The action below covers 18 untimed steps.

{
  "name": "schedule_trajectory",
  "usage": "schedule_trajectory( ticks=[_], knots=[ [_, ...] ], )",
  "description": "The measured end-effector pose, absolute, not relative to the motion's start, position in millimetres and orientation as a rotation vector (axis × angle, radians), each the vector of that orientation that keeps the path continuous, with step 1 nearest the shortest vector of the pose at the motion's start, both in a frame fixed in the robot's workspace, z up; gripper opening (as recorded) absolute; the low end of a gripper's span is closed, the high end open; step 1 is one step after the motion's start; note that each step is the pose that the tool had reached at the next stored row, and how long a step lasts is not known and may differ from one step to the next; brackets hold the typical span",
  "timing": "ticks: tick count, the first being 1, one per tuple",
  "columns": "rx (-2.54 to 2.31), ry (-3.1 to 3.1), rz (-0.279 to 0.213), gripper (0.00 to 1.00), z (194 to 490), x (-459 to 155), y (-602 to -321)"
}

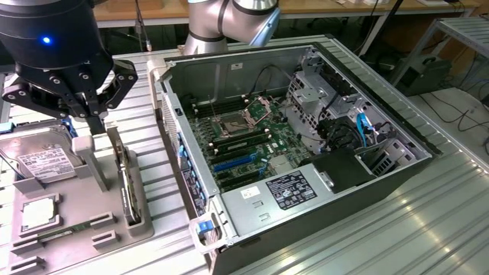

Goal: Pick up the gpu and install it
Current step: 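Pick up the gpu and move the gpu toward the slot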

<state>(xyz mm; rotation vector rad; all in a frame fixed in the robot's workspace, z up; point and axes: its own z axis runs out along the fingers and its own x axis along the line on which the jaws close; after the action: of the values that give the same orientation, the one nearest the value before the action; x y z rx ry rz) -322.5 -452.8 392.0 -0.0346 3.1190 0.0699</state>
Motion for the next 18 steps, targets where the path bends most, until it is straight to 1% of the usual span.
schedule_trajectory(
  ticks=[7, 11, 13, 15, 18],
  knots=[
    [-0.035, 3.119, 0.07, 0.11, 392.0, -322.4, -452.9],
    [-0.035, 3.119, 0.07, 0.36, 392.0, -322.5, -452.8],
    [-0.035, 3.119, 0.07, 0.36, 392.0, -322.4, -452.8],
    [-0.04, 3.119, 0.07, 0.48, 391.7, -322.5, -452.7],
    [-0.052, 3.127, 0.07, 0.48, 389.7, -322.5, -452.7]
  ],
)
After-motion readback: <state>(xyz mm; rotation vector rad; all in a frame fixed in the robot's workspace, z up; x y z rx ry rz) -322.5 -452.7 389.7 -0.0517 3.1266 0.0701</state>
